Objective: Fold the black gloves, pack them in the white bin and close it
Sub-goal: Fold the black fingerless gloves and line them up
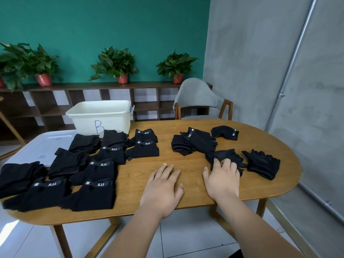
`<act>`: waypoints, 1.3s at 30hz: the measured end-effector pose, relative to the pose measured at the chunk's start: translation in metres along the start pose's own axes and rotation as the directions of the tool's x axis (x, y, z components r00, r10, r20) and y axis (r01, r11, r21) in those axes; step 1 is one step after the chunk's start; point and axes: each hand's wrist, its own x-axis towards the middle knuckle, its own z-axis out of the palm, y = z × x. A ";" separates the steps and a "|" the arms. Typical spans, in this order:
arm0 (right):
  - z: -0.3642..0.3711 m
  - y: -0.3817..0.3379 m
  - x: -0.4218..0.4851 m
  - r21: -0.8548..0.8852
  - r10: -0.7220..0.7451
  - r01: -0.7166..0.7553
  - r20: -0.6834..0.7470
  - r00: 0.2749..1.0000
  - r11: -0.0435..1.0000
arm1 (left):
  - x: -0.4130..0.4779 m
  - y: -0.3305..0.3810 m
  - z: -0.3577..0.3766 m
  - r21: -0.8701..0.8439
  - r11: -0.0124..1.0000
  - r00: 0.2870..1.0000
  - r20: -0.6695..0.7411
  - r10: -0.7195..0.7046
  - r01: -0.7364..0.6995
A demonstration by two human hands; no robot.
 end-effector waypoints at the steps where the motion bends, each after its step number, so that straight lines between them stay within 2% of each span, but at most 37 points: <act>1: -0.001 0.000 -0.001 0.002 0.006 -0.006 -0.005 1.000 1.000 | 0.000 0.000 0.000 -0.003 1.000 1.000 -0.004 0.000 0.000; 8: -0.006 -0.003 -0.017 -0.011 0.055 -0.056 -0.053 0.997 0.998 | -0.003 0.000 0.000 -0.009 1.000 1.000 -0.015 0.011 -0.011; 14: -0.003 0.000 -0.021 0.044 0.087 -0.085 -0.054 0.995 0.995 | -0.005 0.001 -0.002 -0.019 1.000 1.000 -0.020 0.014 -0.014; 18: 0.005 0.003 -0.022 0.260 0.179 -0.121 -0.212 0.961 0.958 | -0.006 0.001 -0.002 -0.019 1.000 1.000 -0.026 0.017 -0.017; 21: 0.006 0.006 -0.026 0.410 0.207 -0.049 -0.352 0.913 0.911 | -0.004 0.001 -0.002 -0.015 1.000 0.999 -0.038 0.027 -0.027; 25: 0.001 0.009 -0.035 0.350 -0.001 0.162 -0.418 0.908 0.923 | -0.005 0.002 -0.002 -0.022 0.998 0.997 -0.064 0.053 -0.055; 28: -0.001 0.011 -0.035 0.299 -0.228 0.342 -0.359 0.905 0.891 | -0.007 0.004 -0.003 -0.043 0.996 0.993 -0.096 0.068 -0.072; 31: -0.001 0.016 -0.035 0.291 -0.457 0.532 -0.289 0.841 0.795 | -0.011 0.004 -0.005 -0.026 0.988 0.983 -0.107 0.147 -0.151; 33: -0.002 0.019 -0.037 0.302 -0.559 0.606 -0.235 0.796 0.736 | -0.012 0.004 -0.007 -0.013 0.970 0.967 -0.079 0.240 -0.242; 36: -0.005 0.023 -0.039 0.347 -0.613 0.617 -0.135 0.778 0.706 | -0.011 0.004 -0.006 -0.008 0.949 0.949 0.006 0.316 -0.316; 37: -0.005 0.023 -0.040 0.395 -0.582 0.579 -0.126 0.803 0.713 | -0.011 0.004 -0.005 -0.009 0.950 0.950 0.027 0.312 -0.312; 39: -0.005 0.023 -0.041 0.497 -0.423 0.436 -0.145 0.894 0.750 | -0.011 0.004 -0.005 0.007 0.955 0.954 0.032 0.297 -0.298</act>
